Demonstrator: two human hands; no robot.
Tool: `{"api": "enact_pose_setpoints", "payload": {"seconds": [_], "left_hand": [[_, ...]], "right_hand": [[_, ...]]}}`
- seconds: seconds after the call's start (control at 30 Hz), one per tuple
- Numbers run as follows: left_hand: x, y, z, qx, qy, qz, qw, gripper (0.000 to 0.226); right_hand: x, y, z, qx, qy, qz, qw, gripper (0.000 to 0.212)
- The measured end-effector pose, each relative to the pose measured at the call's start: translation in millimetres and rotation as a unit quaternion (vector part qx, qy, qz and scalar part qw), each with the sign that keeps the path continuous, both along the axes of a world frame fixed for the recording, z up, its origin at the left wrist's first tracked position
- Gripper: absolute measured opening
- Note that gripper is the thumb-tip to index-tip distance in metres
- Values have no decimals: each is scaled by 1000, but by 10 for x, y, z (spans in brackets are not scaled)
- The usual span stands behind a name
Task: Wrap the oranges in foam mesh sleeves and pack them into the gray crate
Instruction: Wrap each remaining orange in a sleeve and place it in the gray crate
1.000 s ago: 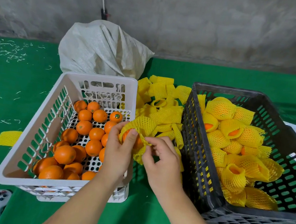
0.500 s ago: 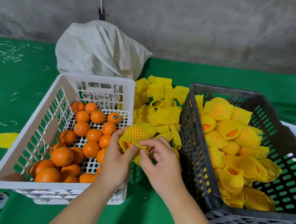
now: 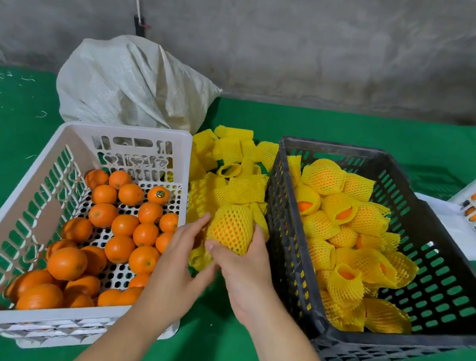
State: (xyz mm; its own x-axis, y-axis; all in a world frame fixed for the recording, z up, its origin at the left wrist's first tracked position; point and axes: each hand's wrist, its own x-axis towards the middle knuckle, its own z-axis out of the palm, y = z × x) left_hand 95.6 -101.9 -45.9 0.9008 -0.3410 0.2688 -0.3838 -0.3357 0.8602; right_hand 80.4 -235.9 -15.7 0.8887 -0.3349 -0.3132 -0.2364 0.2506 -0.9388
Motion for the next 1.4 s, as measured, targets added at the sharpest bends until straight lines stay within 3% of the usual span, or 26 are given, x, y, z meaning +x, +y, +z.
{"api": "enact_pose_setpoints", "payload": {"seconds": [0.07, 0.17, 0.3, 0.4, 0.57, 0.67, 0.77, 0.87, 0.93, 1.0, 1.03, 1.13, 1.2, 1.27, 1.33, 1.4], "left_hand": [[10, 50, 7, -12, 10, 36, 999, 60], [157, 252, 5, 3, 52, 52, 997, 49], [528, 530, -47, 95, 117, 71, 986, 65], [710, 597, -138, 135, 124, 95, 978, 80], [892, 671, -376, 256, 72, 57, 962, 81], [1083, 726, -488, 360, 98, 31, 927, 80], [1135, 775, -593, 512, 175, -44, 840, 80], [1010, 717, -692, 580, 294, -92, 754, 68], [1001, 660, -687, 601, 300, -77, 737, 67], [1040, 636, -652, 619, 264, -56, 738, 87], [1043, 645, -646, 621, 261, -44, 737, 98], [1059, 675, -718, 594, 282, -4, 753, 87], [1082, 722, -753, 535, 291, 14, 793, 69], [1091, 758, -757, 483, 305, 19, 821, 60], [1076, 779, -765, 480, 298, 29, 825, 65], [1054, 781, -789, 502, 300, 43, 810, 71]], "right_hand": [[146, -309, 111, -41, -7, -28, 999, 96], [380, -936, 366, 16, -50, -113, 992, 100], [587, -1261, 382, -38, -15, -272, 961, 120], [629, -1192, 211, -148, 44, -266, 952, 116], [618, -1154, 137, -391, -2, -129, 911, 104], [649, -1117, 91, -536, 48, -9, 843, 90], [688, -1068, 58, -660, 85, 84, 741, 75], [710, -1034, -26, -759, 101, 140, 627, 69], [717, -1024, -80, -811, 108, 166, 550, 66], [721, -970, -160, -850, 116, 215, 467, 64], [729, -921, -216, -852, 126, 249, 443, 63], [732, -707, -459, -745, 254, 362, 499, 68], [726, -581, -643, -673, 354, 422, 493, 73], [720, -560, -780, -649, 397, 420, 495, 73], [704, -614, -852, -648, 414, 402, 497, 69], [679, -676, -916, -665, 414, 403, 474, 64]]}}
